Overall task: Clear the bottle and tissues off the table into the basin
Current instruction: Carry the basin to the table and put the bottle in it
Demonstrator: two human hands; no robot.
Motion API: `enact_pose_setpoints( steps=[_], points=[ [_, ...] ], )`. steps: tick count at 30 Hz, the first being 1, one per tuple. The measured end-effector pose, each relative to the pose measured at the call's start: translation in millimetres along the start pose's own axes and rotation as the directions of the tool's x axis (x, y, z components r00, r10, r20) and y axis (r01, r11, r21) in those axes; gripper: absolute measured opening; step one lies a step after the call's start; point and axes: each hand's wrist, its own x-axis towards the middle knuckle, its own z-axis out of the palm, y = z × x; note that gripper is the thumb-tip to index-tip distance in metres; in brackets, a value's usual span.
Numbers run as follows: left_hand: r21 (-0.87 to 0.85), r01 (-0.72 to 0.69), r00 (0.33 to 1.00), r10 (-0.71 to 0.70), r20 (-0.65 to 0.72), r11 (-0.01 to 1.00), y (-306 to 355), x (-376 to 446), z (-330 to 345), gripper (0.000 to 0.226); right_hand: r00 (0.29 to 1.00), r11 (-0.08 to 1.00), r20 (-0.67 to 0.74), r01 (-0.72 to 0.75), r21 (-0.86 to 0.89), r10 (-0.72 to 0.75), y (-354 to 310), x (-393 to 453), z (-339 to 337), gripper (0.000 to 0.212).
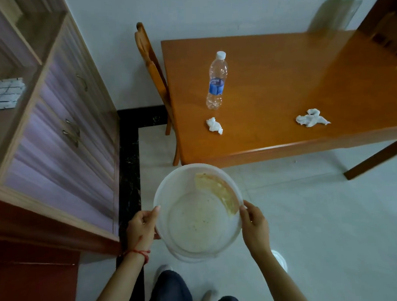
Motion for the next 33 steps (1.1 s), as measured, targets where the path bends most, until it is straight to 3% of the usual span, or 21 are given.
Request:
enact_pose_setpoints(
  steps=[13,20,26,33],
  points=[
    [-0.036,0.123,0.992,-0.123,0.003,0.992,-4,10,64,0.024,0.998,0.998,0.062,-0.012,-0.056,0.016,21,56,-29,0.026],
    [-0.097,0.187,0.980,-0.192,-0.049,0.978,-7,1,88,0.030,0.981,0.995,0.193,0.031,-0.092,-0.013,33,96,-44,0.027],
    [-0.173,0.236,0.939,-0.270,-0.214,0.956,-12,-25,122,0.038,0.907,0.984,0.415,0.132,-0.123,-0.070,37,140,-63,0.027],
    [-0.355,0.239,0.852,-0.371,-0.370,0.904,-13,-65,168,0.021,0.808,0.954,0.575,0.258,-0.155,-0.125,34,179,-81,0.032]
  ],
)
